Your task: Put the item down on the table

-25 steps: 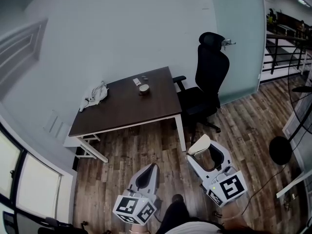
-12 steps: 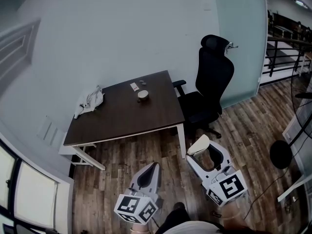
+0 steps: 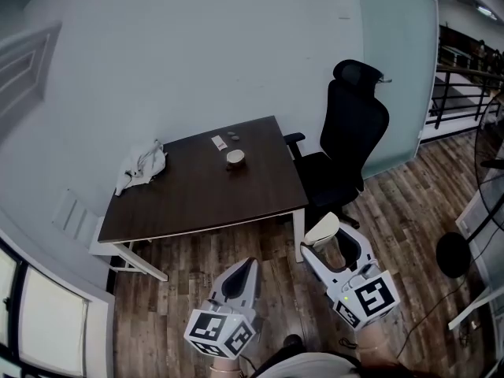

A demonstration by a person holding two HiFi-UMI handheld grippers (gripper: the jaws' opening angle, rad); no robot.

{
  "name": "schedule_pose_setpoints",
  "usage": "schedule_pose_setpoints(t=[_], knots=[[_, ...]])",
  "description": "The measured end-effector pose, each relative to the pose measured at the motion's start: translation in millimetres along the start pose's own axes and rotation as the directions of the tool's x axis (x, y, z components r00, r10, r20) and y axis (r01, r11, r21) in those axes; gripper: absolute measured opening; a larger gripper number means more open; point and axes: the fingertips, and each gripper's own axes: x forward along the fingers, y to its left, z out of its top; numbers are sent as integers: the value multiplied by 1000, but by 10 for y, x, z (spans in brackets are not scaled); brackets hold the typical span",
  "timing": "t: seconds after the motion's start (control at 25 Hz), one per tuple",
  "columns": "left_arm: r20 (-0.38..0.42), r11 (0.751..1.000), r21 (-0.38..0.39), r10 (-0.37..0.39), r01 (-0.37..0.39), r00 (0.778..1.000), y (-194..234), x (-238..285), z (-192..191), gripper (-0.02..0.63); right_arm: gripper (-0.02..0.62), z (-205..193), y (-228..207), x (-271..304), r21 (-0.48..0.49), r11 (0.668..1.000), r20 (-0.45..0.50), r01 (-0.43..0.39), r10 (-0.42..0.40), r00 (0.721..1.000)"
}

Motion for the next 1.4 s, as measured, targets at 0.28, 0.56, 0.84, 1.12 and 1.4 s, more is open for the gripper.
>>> schedule_pose_setpoints(t=[0.28,0.56,0.84,1.12,1.4], knots=[[-1,1000,-13,-17,17,1000,399,117,106,18,279,-47,8,420,9,999,-4,33,-33,999],[-12,999,-32,-32,32,999,625,258,74,18,278,-128,13,670,2,999,-21,38,-38,999],[-14,998,-34,-47,46,999,789,521,72,18,278,-166,-139,927,-2,999,-15,44,-44,999],[-13,999,-26,-45,44,999,1039,936,131,18,278,-228,-443,1355,-6,999,-7,43,-43,999],[-24,999,-21,-39,39,999,1377,1384,142,18,278,-379,-729,1850,-6,999,-21,33,-34,999]])
